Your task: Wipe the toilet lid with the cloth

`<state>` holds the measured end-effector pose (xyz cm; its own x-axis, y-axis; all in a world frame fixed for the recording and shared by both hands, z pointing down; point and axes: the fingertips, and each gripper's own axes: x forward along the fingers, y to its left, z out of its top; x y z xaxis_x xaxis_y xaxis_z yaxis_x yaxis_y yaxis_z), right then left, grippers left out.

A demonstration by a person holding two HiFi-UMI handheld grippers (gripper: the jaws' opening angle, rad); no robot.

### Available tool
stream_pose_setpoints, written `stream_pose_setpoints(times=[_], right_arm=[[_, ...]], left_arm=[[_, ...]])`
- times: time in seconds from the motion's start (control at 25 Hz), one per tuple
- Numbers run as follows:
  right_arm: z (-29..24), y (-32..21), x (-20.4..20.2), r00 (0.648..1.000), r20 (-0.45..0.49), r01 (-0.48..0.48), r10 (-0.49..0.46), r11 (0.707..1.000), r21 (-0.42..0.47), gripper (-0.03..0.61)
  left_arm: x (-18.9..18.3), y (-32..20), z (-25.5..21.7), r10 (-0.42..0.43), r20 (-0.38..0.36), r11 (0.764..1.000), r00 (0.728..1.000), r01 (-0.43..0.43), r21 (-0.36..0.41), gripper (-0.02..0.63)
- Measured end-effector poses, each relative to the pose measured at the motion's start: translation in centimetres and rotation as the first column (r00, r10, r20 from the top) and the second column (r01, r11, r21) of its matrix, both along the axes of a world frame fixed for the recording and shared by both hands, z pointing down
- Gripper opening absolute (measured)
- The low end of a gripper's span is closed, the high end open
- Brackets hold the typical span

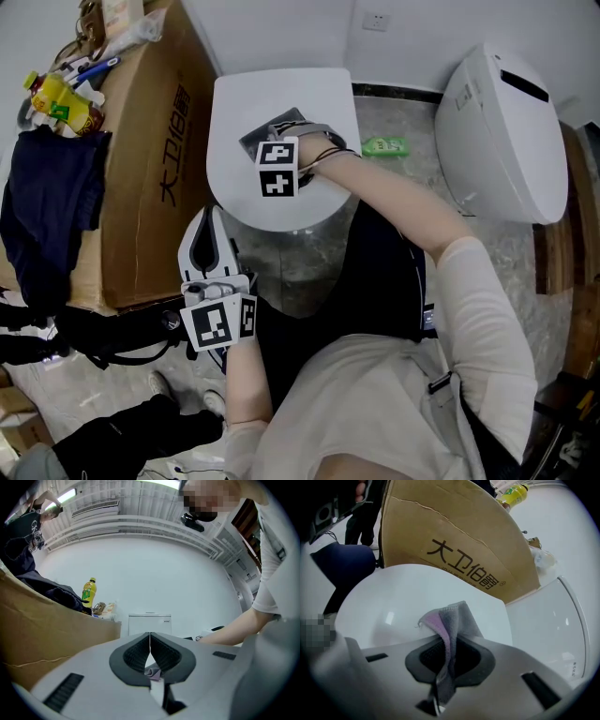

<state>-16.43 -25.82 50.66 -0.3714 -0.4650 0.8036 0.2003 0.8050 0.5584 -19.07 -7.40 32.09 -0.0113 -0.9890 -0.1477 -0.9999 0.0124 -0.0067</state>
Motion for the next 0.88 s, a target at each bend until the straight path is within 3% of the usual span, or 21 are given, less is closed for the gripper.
stream_pose_setpoints(times=[0.56, 0.88], right_arm=[[1.0, 13.5, 3.9, 0.986, -0.076, 0.134, -0.147, 0.978, -0.162, 0.048], [1.2, 16.5, 4.8, 0.978, -0.085, 0.170, -0.193, 0.959, -0.226, 0.048]], left_arm=[[0.3, 0.1, -0.5, 0.015, 0.004, 1.000, 1.000, -0.015, 0.007, 0.015], [0.9, 0.0, -0.6, 0.026, 0.004, 1.000, 1.000, -0.026, 0.011, 0.015]])
